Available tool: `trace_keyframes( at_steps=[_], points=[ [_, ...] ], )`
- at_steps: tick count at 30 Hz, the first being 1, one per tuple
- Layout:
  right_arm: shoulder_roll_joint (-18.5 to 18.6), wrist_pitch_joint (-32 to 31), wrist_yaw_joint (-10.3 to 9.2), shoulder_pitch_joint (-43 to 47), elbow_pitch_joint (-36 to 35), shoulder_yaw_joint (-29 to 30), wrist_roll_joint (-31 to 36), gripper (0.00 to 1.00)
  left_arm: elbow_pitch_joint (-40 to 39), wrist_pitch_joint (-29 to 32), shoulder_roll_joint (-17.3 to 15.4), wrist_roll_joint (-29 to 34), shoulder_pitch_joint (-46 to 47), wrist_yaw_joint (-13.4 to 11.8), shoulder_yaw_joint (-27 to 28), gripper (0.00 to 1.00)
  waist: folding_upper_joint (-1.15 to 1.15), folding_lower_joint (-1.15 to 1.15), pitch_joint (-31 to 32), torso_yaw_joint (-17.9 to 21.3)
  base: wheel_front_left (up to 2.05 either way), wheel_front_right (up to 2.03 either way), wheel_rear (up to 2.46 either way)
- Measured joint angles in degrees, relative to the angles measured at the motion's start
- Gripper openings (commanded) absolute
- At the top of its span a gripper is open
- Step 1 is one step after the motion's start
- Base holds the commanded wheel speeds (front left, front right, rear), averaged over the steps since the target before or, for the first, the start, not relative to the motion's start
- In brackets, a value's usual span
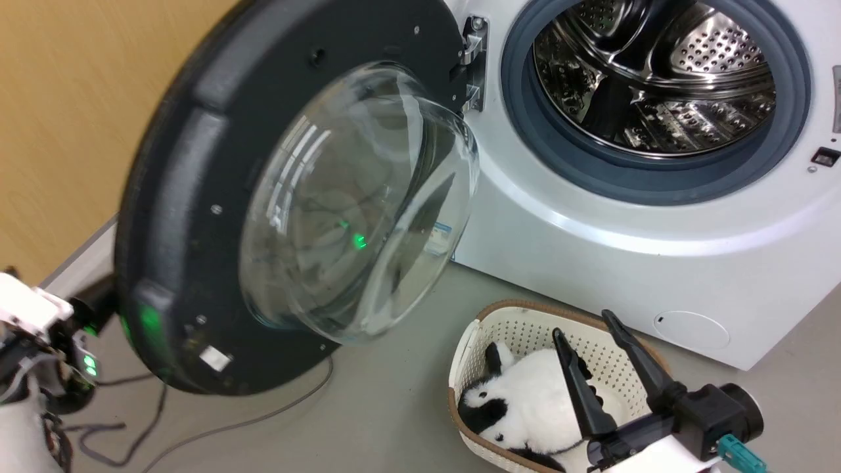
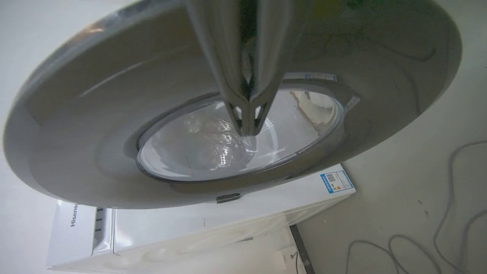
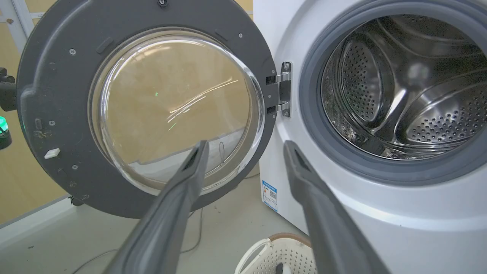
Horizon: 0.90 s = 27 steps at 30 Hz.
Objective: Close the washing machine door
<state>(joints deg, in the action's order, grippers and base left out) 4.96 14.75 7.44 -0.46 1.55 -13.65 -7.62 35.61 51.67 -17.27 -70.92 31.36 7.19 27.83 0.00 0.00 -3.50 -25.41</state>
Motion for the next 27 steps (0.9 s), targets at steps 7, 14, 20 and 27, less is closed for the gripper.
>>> trace_keyframes(
  at_steps=[7,14,20,27],
  points=[
    [-0.21,0.0,0.0,0.01,0.16,1.37,-0.53,1.0,-8.71,7.2,3.5,-1.55,-5.6,-0.34,-3.22,0.0,0.0,0.0,0.9,0.76,0.0,0.0,0.0],
    [-0.87,0.0,0.0,0.06,0.2,2.63,-0.6,1.0,-20.18,12.43,8.81,-2.88,-12.54,-2.2,-6.69,0.0,0.0,0.0,1.46,3.34,0.0,0.0,0.0],
    [-1.3,0.0,0.0,0.3,0.2,3.41,-0.6,1.0,-28.56,14.94,12.24,-3.98,-19.29,-3.0,-10.33,0.0,0.0,0.0,1.71,6.74,0.0,0.0,0.0],
    [-1.45,-0.01,0.0,0.57,-0.25,4.37,-0.6,1.0,-34.73,12.69,13.8,-5.89,-24.15,-3.07,-15.8,0.0,0.0,0.0,1.26,12.5,0.0,0.0,0.0]
  ],
)
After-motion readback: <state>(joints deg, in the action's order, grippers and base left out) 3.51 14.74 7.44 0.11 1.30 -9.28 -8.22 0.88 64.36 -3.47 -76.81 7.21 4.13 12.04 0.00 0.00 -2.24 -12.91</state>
